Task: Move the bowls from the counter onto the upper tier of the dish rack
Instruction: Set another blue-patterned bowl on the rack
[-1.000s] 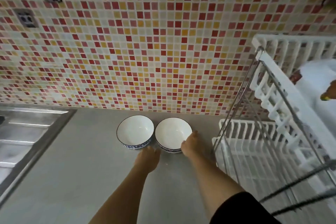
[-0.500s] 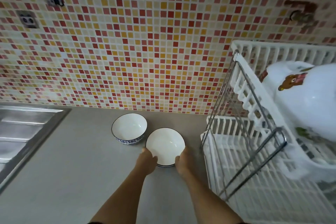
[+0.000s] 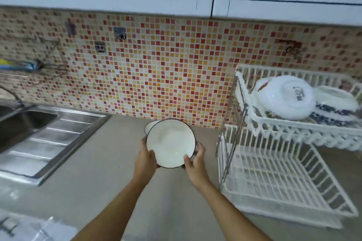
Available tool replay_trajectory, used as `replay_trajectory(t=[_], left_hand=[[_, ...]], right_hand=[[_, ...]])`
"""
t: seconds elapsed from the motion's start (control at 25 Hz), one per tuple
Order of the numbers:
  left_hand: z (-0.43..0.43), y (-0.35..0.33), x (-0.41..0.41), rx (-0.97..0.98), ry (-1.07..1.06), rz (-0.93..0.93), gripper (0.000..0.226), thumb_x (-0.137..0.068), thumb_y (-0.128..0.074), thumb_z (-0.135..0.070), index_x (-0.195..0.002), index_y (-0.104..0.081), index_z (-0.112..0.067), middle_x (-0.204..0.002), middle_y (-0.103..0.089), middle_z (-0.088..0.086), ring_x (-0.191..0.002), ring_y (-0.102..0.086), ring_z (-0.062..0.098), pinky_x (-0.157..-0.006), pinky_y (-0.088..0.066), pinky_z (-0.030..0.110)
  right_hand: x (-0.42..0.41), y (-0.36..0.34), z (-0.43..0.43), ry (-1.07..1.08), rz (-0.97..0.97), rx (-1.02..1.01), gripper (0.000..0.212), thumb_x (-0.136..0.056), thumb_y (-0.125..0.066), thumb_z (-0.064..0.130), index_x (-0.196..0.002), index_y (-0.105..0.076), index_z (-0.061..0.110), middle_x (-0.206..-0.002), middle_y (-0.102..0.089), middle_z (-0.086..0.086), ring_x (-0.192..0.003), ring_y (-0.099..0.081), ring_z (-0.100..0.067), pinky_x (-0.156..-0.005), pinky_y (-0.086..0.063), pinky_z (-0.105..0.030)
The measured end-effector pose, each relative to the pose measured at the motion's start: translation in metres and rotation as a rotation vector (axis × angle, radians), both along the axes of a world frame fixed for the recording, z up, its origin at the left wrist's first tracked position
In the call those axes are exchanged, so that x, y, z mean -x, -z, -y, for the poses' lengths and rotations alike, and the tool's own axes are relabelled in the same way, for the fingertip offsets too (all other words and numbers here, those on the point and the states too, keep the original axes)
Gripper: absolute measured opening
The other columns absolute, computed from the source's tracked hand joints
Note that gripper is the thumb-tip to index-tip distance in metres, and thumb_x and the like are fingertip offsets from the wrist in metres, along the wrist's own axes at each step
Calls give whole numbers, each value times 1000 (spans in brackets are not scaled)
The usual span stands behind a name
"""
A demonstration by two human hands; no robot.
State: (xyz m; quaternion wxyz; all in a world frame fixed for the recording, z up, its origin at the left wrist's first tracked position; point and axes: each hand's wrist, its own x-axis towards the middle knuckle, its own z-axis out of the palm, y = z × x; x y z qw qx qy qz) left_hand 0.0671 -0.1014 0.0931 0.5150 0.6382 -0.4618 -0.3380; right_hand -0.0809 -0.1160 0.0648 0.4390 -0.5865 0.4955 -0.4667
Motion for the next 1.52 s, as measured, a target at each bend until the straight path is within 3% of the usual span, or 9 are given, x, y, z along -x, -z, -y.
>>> replay_trajectory(t=[0.16,0.28,0.36,0.48,0.64,0.88,1.12,1.28,1.52], left_hand=[[-37,-55,-5,255,-41,-67,51,-94,-37,0,-138,-30,-25,-117,-45,-3,-104,-49,23,-68,-58,35],[-59,-114,4,423,78,-326,28,-89,-45,-23,-113,-42,-37,-117,-52,-1,-104,-55,22,-64,-57,27],[-69,-153,15,467,159,-378,24,-83,-39,-48,-104,-45,-38,-126,-50,4,-113,-54,25,-74,-54,33],[-77,-196,40,513,310,-224,83,-67,-26,-84,-131,-39,-33,-148,-32,0,-133,-39,13,-102,-40,40],[-77,-224,90,491,492,-76,83,-62,-17,-84,-125,-32,-31,-122,-38,-13,-107,-40,-9,-87,-29,19],[-54,-248,171,468,710,49,76,-73,-37,-71,-137,-28,-31,-136,-44,-4,-120,-47,11,-110,-32,41],[-21,-282,268,475,914,316,119,-44,-59,-86,-141,-18,-31,-124,-44,-17,-105,-51,-3,-93,-43,23],[14,-287,317,435,951,406,106,-58,-79,-53,-142,-20,-27,-130,-48,-5,-103,-55,0,-70,-48,5],[74,-273,371,302,941,694,119,-57,-83,-51,-147,-9,-31,-149,-37,4,-133,-42,26,-110,-34,40]], right_hand=[[2,-93,-28,-100,233,-93,73,-67,-35,82,-118,-25,30,-118,-48,1,-100,-57,-11,-78,-56,-33],[23,-154,-50,-157,199,-6,109,-51,-21,97,-139,-22,34,-144,-40,-8,-127,-48,-24,-95,-52,-40],[37,-188,-68,-125,199,133,73,-56,-24,93,-114,-33,49,-140,-37,-16,-129,-44,-30,-104,-42,-52],[68,-227,-87,-101,331,308,40,-74,-44,76,-98,-34,45,-125,-49,-4,-117,-54,-21,-99,-48,-46],[133,-247,-102,-183,213,494,59,-65,-54,78,-119,-30,73,-139,-44,24,-130,-45,-9,-104,-40,-39],[235,-242,-105,-63,95,612,68,-67,-59,73,-130,-34,60,-150,-34,9,-133,-44,-13,-107,-42,-37],[350,-272,-81,-2,-106,607,84,-62,-73,63,-135,-32,51,-142,-39,19,-127,-50,-13,-97,-51,-42],[410,-278,-49,-22,-171,549,107,-46,-84,57,-139,-32,43,-134,-40,33,-123,-48,7,-100,-46,-27],[475,-278,0,27,-569,397,114,-47,-88,46,-141,-24,46,-152,-28,8,-138,-34,-16,-112,-35,-39]])
